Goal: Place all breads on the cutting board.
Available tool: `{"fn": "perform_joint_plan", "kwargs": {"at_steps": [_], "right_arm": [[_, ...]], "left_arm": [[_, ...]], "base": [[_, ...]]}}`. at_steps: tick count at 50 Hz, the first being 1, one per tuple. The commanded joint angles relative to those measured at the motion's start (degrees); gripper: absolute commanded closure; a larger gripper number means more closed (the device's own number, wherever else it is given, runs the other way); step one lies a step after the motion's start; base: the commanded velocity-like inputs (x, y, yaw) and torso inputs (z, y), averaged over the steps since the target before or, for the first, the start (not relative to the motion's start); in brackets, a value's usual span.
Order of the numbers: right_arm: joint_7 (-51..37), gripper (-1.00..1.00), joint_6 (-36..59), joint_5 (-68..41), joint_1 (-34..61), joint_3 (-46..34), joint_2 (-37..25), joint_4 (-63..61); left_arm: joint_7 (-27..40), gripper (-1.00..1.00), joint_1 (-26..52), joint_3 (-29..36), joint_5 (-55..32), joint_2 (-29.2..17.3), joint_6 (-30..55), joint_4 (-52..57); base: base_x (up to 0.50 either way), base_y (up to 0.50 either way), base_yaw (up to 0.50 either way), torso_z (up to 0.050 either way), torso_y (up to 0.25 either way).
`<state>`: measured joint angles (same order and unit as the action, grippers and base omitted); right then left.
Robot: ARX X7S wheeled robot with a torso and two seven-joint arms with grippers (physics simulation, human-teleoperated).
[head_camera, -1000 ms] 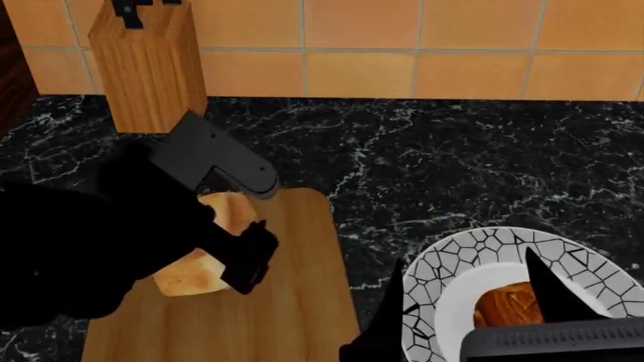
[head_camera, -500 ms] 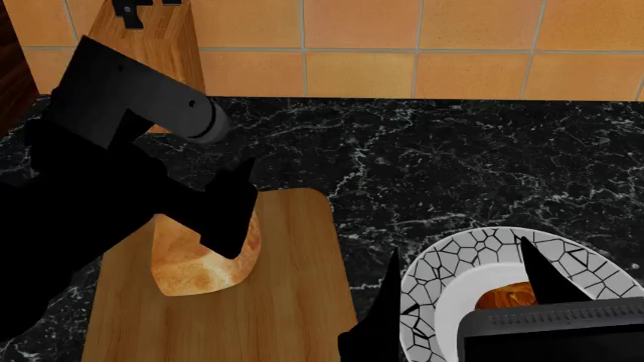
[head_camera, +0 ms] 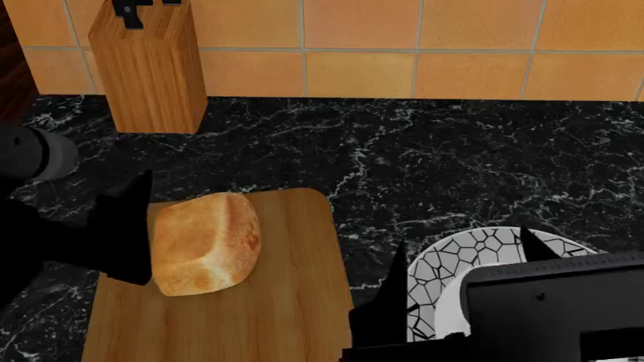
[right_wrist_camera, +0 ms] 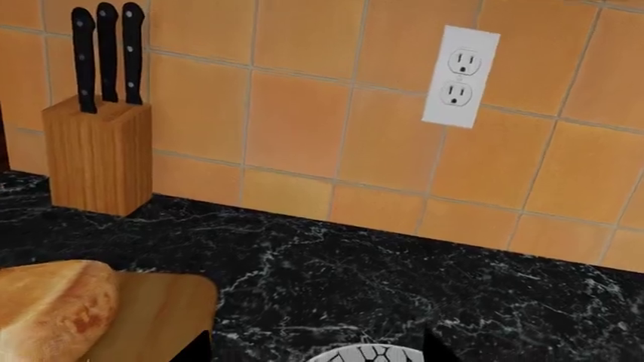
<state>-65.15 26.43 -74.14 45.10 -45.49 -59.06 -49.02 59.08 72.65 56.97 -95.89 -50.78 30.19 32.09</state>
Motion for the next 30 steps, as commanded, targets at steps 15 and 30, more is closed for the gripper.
{"fn": "perform_joint_plan", "kwargs": {"at_steps": [15,30], "right_arm": [[13.8,-1.0,18.7,-24.5,22.7,2.5,-4.7,16.7],[21.9,-1.0,34.8,-24.5,32.4,-1.3,-4.0,27.3]], "left_arm": [[3.9,-1.0,-7.6,-1.1,3.5,-7.3,-5.1,7.5],[3.1,-1.0,-9.3,-1.2,4.1,-7.7,-6.5,7.3]], "base": [[0.0,0.0,0.0,0.0,0.0],[0.0,0.0,0.0,0.0,0.0]]}}
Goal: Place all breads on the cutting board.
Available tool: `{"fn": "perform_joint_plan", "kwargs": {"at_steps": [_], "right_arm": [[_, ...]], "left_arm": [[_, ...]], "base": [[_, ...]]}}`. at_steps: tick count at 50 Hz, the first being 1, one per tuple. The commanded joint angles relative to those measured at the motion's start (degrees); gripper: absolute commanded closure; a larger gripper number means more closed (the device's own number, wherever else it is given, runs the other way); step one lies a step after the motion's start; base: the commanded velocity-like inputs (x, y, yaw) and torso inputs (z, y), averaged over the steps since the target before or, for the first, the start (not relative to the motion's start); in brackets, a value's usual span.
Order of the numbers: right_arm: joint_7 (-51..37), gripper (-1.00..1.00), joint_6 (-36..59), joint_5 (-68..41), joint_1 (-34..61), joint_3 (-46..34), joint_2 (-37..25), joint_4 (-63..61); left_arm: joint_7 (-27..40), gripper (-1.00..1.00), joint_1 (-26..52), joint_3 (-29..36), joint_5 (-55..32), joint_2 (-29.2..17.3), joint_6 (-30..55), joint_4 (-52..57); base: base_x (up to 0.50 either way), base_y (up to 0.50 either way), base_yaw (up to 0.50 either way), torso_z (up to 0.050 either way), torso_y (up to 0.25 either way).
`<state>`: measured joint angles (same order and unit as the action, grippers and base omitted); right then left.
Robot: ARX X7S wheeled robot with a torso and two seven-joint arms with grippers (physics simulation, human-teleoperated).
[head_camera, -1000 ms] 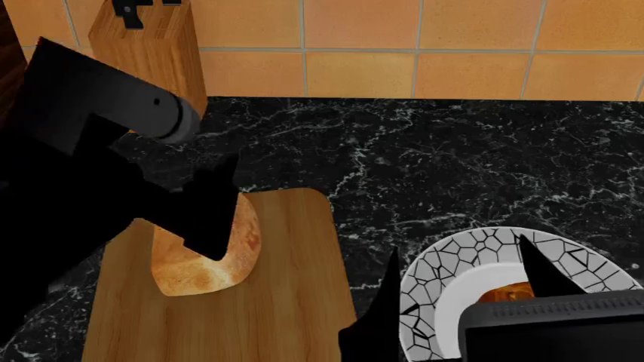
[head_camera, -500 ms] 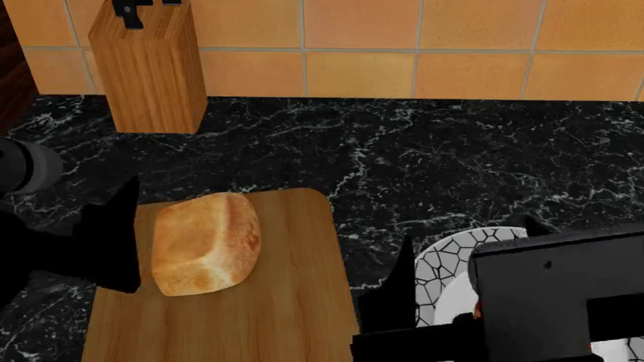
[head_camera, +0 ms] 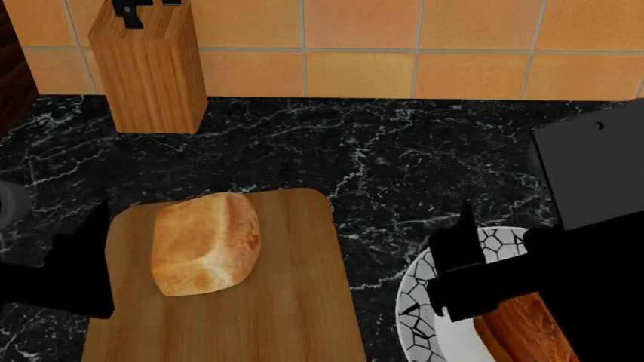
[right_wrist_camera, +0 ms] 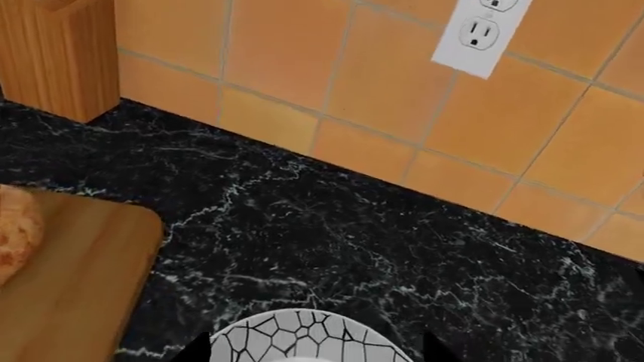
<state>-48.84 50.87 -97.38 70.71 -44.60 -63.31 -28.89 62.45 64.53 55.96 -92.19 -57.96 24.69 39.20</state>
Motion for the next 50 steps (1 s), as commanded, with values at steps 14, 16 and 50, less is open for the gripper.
{"fn": "perform_joint_plan", "kwargs": {"at_steps": [14,16,50], "right_arm": [[12.1,-1.0,22.1,-1.1,12.0,-6.5,2.3,13.7],[11.8,-1.0,23.9,-2.9,13.2,-7.0,2.6,15.1],[23.1,-1.0,29.6,2.1,13.5,-14.0,7.0,23.5]], "left_arm": [[0.2,-1.0,-0.1,0.1,-0.5,0.2,0.5,0.1],[0.0,-1.0,0.2,0.0,-0.7,0.1,0.7,0.1],[-0.1,-1.0,0.4,-0.2,-0.3,-0.1,1.2,0.0]], "base": [[0.0,0.0,0.0,0.0,0.0],[0.0,0.0,0.0,0.0,0.0],[0.0,0.0,0.0,0.0,0.0]]}}
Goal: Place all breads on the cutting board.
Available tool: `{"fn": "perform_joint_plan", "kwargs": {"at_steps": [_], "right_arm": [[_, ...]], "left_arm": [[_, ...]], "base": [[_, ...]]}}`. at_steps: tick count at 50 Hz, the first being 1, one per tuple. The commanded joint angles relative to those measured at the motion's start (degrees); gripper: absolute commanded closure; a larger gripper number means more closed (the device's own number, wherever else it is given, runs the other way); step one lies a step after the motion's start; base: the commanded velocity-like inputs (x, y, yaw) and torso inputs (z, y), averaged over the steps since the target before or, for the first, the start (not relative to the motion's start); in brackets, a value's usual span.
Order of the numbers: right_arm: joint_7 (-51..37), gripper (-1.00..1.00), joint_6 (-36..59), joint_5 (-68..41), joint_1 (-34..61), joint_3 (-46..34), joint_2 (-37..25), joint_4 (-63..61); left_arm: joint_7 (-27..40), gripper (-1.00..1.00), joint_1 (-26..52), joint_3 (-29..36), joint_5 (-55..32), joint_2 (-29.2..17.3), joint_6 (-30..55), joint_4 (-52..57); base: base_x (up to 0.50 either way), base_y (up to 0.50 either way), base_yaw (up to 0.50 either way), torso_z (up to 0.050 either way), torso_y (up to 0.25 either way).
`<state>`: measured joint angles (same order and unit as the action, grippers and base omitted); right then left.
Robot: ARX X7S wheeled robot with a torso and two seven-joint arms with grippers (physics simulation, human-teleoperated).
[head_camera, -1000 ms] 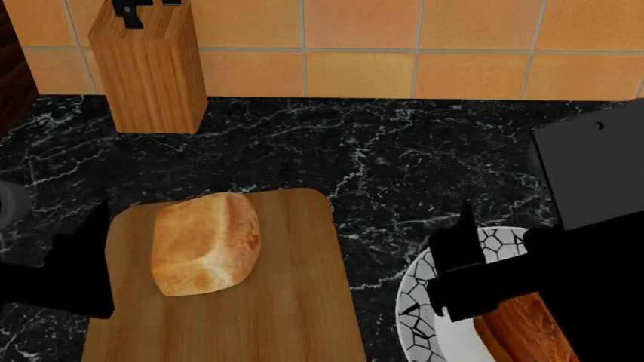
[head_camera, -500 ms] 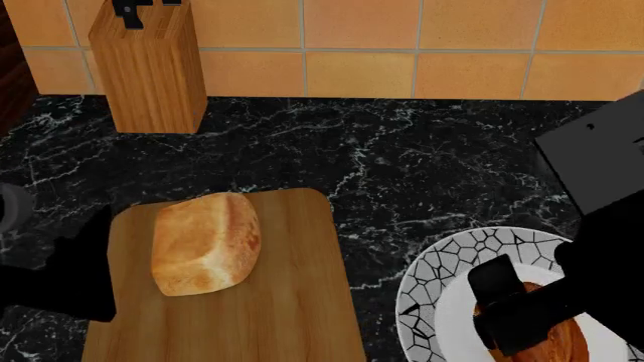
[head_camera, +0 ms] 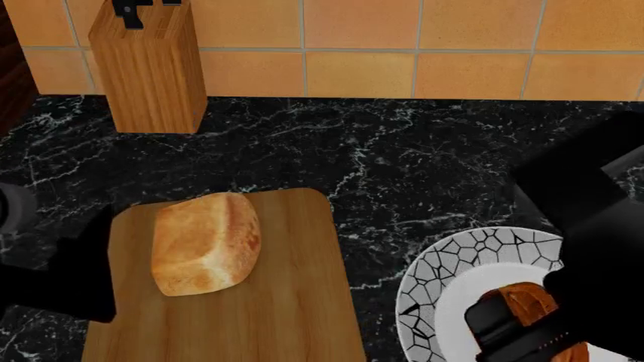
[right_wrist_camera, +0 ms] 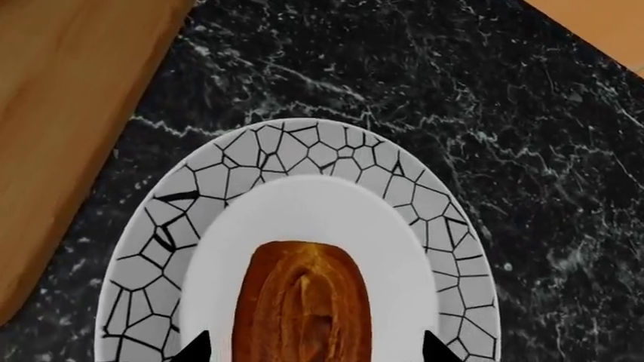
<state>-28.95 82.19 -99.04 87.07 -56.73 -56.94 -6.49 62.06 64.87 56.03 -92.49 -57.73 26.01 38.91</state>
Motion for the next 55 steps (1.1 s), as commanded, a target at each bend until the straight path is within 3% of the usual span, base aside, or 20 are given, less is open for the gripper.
{"fn": "perform_joint_plan", "kwargs": {"at_steps": [1,55], "right_arm": [[3.2,-1.0,-1.9,3.7,-3.1,-1.9,0.6,1.2],[4.9,-1.0,-7.2,9.1,-9.4,-5.9,1.0,2.1]], "left_arm": [[0.4,-1.0,0.2,-0.3,-0.1,-0.2,-0.1,0.3],[0.9,-1.0,-0.6,-0.2,-0.5,-0.4,0.3,1.3]], "base": [[0.0,0.0,0.0,0.0,0.0],[0.0,0.0,0.0,0.0,0.0]]}}
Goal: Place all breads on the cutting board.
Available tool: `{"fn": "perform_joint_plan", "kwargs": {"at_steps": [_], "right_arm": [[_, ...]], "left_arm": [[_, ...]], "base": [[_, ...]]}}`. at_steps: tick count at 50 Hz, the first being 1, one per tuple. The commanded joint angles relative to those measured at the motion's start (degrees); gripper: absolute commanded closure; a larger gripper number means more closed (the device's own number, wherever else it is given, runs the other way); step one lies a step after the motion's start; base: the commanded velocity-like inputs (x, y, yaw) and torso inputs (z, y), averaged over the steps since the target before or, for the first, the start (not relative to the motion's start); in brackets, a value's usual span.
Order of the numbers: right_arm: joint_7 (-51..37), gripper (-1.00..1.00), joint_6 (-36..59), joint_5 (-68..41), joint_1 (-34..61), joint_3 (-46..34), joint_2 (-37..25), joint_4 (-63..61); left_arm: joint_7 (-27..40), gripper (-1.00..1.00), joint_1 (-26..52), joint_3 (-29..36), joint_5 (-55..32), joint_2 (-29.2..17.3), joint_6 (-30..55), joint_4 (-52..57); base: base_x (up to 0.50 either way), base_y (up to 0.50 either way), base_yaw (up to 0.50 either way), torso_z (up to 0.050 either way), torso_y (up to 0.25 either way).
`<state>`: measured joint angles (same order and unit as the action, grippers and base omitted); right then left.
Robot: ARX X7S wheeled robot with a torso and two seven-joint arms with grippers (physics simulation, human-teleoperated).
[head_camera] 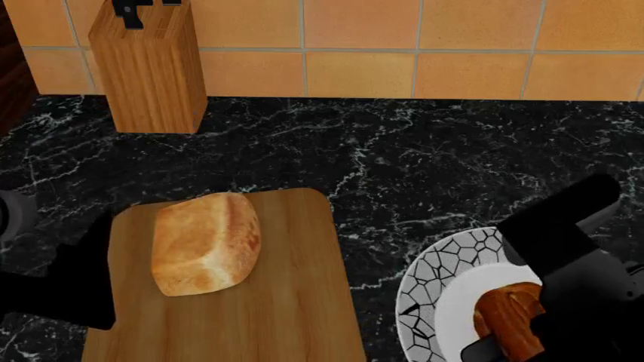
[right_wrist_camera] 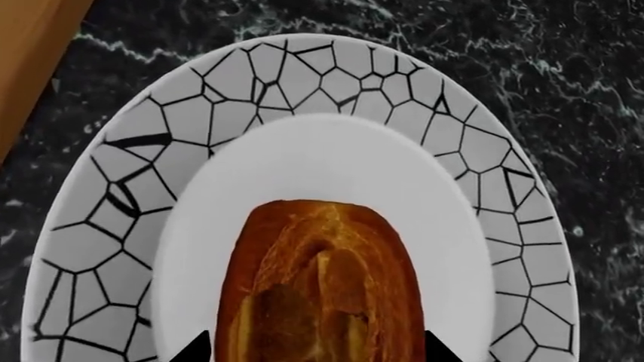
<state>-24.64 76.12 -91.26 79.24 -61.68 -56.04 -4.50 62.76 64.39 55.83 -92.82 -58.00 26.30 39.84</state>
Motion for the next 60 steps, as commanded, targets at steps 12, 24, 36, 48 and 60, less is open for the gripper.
{"fn": "perform_joint_plan", "kwargs": {"at_steps": [12,24,36,48,60], "right_arm": [[0.8,-1.0,-1.8,1.7,-2.6,-1.7,0.2,-0.3],[4.5,1.0,-2.2,4.4,-0.4,-1.5,-0.3,0.0],[-5.2,1.0,3.5,-10.1,7.7,1.4,-1.1,-4.9],[-12.0,1.0,6.6,-23.5,16.0,0.3,2.3,-9.1],[-9.3,1.0,6.7,-24.9,16.4,-0.6,9.1,-12.9]], "left_arm": [[0.3,-1.0,-0.6,0.0,0.0,-0.2,-0.1,0.6],[0.1,-1.0,-0.4,-0.1,0.1,0.1,0.0,0.4],[-0.5,-1.0,0.3,-0.4,0.0,0.3,0.5,-0.6],[-1.8,-1.0,1.6,-0.7,-0.1,0.6,1.3,-2.7],[-1.2,-1.0,2.6,-1.1,-0.6,1.2,1.6,-3.1]], "base": [[0.0,0.0,0.0,0.0,0.0],[0.0,0.0,0.0,0.0,0.0],[0.0,0.0,0.0,0.0,0.0],[0.0,0.0,0.0,0.0,0.0],[0.0,0.0,0.0,0.0,0.0]]}}
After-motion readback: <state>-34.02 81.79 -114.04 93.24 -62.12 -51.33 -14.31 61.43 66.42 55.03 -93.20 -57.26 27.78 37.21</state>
